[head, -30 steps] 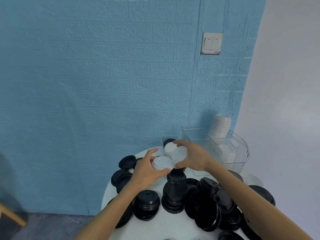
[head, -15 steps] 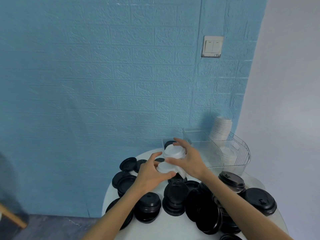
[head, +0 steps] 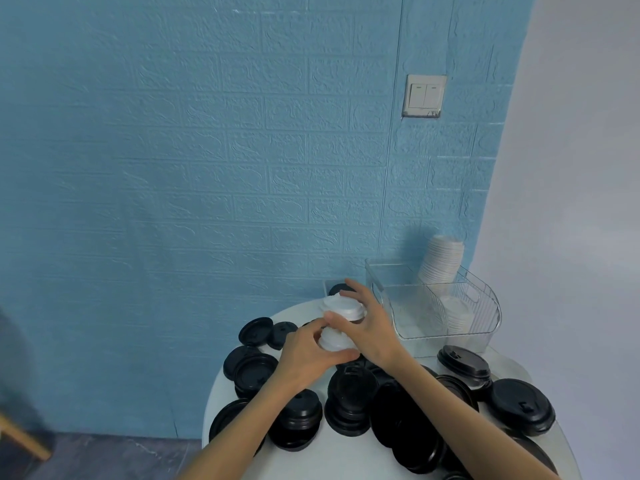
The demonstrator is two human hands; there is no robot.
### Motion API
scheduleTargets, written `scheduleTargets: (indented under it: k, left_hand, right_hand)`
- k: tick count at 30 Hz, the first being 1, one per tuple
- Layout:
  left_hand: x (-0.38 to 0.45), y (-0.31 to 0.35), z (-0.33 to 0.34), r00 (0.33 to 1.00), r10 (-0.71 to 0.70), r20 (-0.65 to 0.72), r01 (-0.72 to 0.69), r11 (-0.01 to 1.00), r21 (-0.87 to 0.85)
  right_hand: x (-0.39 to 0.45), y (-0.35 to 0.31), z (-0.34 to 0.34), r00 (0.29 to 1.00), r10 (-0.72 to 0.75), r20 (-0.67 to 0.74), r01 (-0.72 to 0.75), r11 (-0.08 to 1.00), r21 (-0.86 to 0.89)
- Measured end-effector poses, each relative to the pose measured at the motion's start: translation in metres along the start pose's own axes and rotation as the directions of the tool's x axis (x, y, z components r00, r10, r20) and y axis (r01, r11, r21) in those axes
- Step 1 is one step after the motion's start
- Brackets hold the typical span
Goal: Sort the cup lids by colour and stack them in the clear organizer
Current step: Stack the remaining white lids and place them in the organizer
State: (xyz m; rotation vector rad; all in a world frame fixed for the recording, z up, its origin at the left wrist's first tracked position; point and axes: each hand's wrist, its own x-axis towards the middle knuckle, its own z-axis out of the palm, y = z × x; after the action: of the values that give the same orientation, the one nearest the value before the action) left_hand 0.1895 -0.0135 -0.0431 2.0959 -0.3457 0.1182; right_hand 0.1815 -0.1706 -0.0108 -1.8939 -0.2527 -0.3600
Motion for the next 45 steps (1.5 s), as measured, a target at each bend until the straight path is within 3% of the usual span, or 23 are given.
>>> scheduleTargets:
  k: [8, 13, 16, 26, 29, 33, 38, 42, 45]
  left_hand:
    - [-0.006, -0.005, -0.005, 0.999, -0.015, -0.048, 0.013, 0.999, -0.047]
    - [-0.005, 0.0, -0.007, 0.995, -0.008, -0.097, -0.006, 0.989, -0.147]
    - [-0.003, 0.003, -0.006, 0.993, -0.004, -0.12, -0.018, 0.984, -0.179]
    - [-0.007, 0.003, -0.002, 0.993, 0.003, -0.116, -0.033, 0.966, -0.255]
    - [-0.007, 0.004, 0.0, 0.99, 0.026, -0.141, -0.063, 0.963, -0.263]
    - [-0.009, 0.003, 0.0, 0.982, 0.071, -0.177, -0.111, 0.967, -0.228]
    - [-0.01, 0.007, -0.005, 0.98, 0.122, -0.157, -0.153, 0.968, -0.198]
    - [-0.011, 0.009, -0.012, 0.995, 0.091, -0.045, -0.1, 0.965, -0.244]
    - [-0.013, 0.009, -0.016, 0.995, 0.082, -0.054, -0.094, 0.951, -0.295]
  right_hand:
    - [0.004, 0.0, -0.017, 0.999, 0.046, -0.025, -0.044, 0.995, 0.09]
    - [0.0, 0.005, -0.019, 0.982, 0.14, 0.124, -0.153, 0.983, 0.101]
    - [0.0, 0.007, -0.016, 0.973, 0.188, 0.137, -0.211, 0.962, 0.172]
    - [0.008, -0.008, -0.023, 0.93, 0.254, 0.266, -0.266, 0.964, 0.007]
    - [0.006, -0.013, -0.02, 0.914, 0.268, 0.303, -0.299, 0.952, 0.059]
    - [0.002, -0.018, -0.02, 0.885, 0.275, 0.374, -0.383, 0.889, 0.251]
    - [0.006, -0.019, -0.013, 0.902, 0.295, 0.315, -0.422, 0.758, 0.497]
    - [0.007, -0.026, -0.006, 0.915, 0.283, 0.286, -0.398, 0.748, 0.532]
    - [0.005, -0.03, 0.002, 0.909, 0.272, 0.315, -0.407, 0.745, 0.529]
